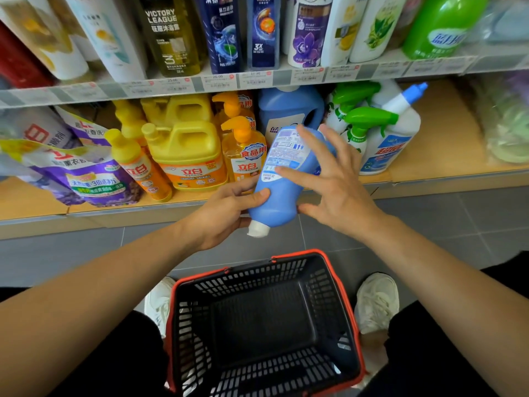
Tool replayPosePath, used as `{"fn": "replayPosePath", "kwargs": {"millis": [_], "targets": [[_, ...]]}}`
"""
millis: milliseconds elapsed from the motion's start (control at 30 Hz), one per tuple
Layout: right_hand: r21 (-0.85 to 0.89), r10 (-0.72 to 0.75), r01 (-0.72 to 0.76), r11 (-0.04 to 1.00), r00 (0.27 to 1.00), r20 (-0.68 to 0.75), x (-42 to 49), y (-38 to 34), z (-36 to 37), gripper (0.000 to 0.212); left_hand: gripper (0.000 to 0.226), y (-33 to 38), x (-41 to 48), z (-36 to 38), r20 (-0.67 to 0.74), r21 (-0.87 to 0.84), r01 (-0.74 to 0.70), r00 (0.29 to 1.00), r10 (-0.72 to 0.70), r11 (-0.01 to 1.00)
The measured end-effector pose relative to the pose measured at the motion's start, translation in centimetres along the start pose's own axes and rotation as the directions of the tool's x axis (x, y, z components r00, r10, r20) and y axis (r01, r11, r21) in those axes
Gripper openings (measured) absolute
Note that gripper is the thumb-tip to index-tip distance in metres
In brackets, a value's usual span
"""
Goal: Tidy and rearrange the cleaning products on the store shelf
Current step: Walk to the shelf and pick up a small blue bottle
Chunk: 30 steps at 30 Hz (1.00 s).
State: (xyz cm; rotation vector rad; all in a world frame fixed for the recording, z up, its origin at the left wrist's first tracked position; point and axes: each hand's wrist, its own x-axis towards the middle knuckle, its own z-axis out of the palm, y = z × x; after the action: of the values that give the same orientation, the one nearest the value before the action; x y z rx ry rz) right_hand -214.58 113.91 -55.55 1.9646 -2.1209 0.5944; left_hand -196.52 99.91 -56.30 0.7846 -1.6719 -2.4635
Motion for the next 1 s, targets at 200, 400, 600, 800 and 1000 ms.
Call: {"fn": "replayPosePath", "kwargs": {"millis": [200, 400, 600, 800, 1000], "targets": [[0.174, -0.028, 0.029, 0.984, 1.0, -0.012, -0.1, 0.0, 0.7, 0.056, 0.043, 0.7, 0.0, 0.1, -0.062, -0.107, -0.003, 0.998, -0.004, 0.994], [0.61, 0.278, -0.331, 0.72, 0.943, 0.183, -1.1, 0.7, 1.4, 0.055, 0.046, 1.3, -0.1, 0.0, -0.049, -0.076, -0.022, 0.999, 0.019, 0.997], [0.702, 0.319, -0.477, 0.529, 0.878, 0.356, -1.5, 0.6, 2.5, 0.048, 0.028, 1.5, 0.2, -0.9, -0.111, 0.517, -0.206, 0.946, 0.304, 0.831], [0.713, 0.251, -0.557, 0.426, 0.83, 0.499, -1.6, 0.3, 3.3, 0.047, 0.044, 1.4, 0.5, -0.6, 0.0, 0.668, -0.287, 0.922, 0.386, 0.686], [0.717, 0.263, -0.572, 0.398, 0.82, 0.508, -1.7, -0.4, 3.5, 0.038, 0.044, 1.3, 0.2, -0.5, -0.017, 0.774, -0.371, 0.798, 0.603, 0.513]]}}
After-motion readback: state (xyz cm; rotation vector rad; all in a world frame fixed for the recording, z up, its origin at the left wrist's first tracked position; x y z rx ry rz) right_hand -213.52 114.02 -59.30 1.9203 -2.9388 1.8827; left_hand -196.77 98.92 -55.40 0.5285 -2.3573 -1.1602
